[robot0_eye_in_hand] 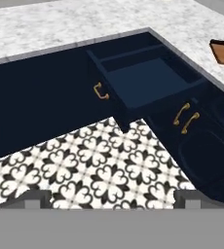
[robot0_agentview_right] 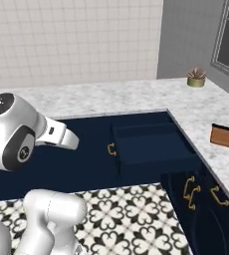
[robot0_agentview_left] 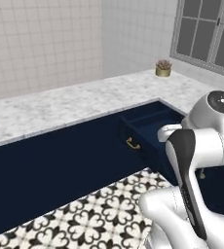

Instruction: Pick up the knife from the drawer and place it on the cutting board. Then place the meat from the plate to the cutting board.

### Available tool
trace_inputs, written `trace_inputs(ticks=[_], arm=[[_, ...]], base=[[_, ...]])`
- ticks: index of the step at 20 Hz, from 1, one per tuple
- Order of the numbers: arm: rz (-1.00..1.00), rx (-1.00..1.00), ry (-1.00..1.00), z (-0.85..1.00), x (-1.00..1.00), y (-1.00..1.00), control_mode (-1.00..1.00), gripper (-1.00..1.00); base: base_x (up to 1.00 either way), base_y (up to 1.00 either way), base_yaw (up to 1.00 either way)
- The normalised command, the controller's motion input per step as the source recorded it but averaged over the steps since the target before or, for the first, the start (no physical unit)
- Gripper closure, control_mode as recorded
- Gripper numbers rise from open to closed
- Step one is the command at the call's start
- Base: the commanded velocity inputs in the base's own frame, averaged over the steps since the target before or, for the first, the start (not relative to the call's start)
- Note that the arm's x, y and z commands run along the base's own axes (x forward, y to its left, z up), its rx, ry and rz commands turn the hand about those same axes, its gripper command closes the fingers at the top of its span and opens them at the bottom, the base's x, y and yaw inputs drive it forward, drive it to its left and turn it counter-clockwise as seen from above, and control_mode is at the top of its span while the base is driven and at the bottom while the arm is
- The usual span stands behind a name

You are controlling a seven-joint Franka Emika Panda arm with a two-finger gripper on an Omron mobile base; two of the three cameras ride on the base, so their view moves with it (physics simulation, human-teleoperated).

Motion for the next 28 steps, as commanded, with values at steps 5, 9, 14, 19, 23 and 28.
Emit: trace_inputs(ticks=[5,9,14,19,23,28], arm=[[0.0,0.0,0.0,0.0,0.0,0.0,1.0,-1.0],[0.0,0.0,0.0,0.0,0.0,0.0,1.0,-1.0],[0.0,0.0,0.0,0.0,0.0,0.0,1.0,-1.0],[0.0,0.0,0.0,0.0,0.0,0.0,1.0,-1.0],[0.0,0.0,0.0,0.0,0.0,0.0,1.0,-1.0],[0.0,0.0,0.0,0.0,0.0,0.0,1.0,-1.0]], base=[[0.0,0.93,0.11],[0.0,0.5,0.38],[0.0,0.12,0.52],[-0.05,0.0,0.62],[-0.25,0.0,0.73],[-0.28,0.0,0.78]])
